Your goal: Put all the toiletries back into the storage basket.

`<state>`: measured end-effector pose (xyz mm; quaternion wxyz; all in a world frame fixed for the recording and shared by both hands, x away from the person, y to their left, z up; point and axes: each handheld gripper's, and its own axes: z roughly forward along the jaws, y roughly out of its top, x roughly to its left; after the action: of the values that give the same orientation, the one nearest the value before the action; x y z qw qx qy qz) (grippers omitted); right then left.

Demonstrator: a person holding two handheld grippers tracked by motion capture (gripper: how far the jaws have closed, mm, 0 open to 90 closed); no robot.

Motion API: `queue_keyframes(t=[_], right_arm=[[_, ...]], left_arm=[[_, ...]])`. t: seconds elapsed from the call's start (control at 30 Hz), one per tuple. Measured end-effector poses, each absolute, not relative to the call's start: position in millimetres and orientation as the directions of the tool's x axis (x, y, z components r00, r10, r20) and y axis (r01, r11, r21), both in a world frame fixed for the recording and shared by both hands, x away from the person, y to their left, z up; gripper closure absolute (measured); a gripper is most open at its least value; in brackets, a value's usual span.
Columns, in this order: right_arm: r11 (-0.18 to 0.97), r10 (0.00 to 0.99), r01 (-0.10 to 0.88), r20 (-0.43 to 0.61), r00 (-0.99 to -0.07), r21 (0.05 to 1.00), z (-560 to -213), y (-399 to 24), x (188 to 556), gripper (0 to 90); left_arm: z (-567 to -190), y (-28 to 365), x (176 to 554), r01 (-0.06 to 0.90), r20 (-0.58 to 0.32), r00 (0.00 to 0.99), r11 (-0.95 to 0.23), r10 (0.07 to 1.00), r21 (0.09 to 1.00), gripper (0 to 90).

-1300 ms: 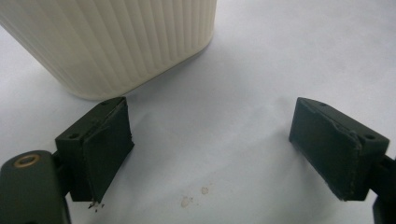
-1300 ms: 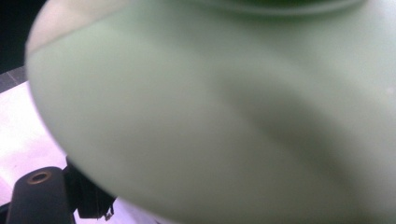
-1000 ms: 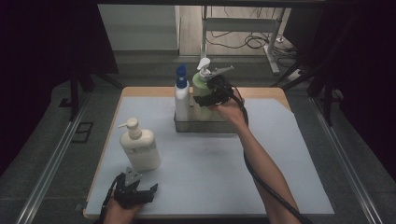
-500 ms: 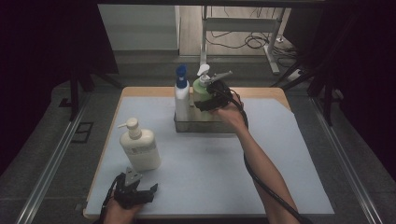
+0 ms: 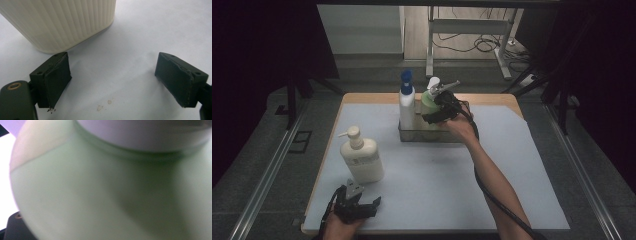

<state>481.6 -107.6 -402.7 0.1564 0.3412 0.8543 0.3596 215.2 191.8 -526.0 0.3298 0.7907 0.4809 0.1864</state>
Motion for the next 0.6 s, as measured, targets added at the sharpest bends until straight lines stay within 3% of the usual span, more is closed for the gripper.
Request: queue_keyframes(t=[0.6], right_arm=[[0.513, 0.692, 0.483, -0.009, -0.722, 0.709, -413.5, -110.9, 486.2, 11.5]], left_arm=[[-526.0, 191.8, 215.1, 0.637, -0.022, 0.468, -0.320, 0.884, 0.701, 12.6]])
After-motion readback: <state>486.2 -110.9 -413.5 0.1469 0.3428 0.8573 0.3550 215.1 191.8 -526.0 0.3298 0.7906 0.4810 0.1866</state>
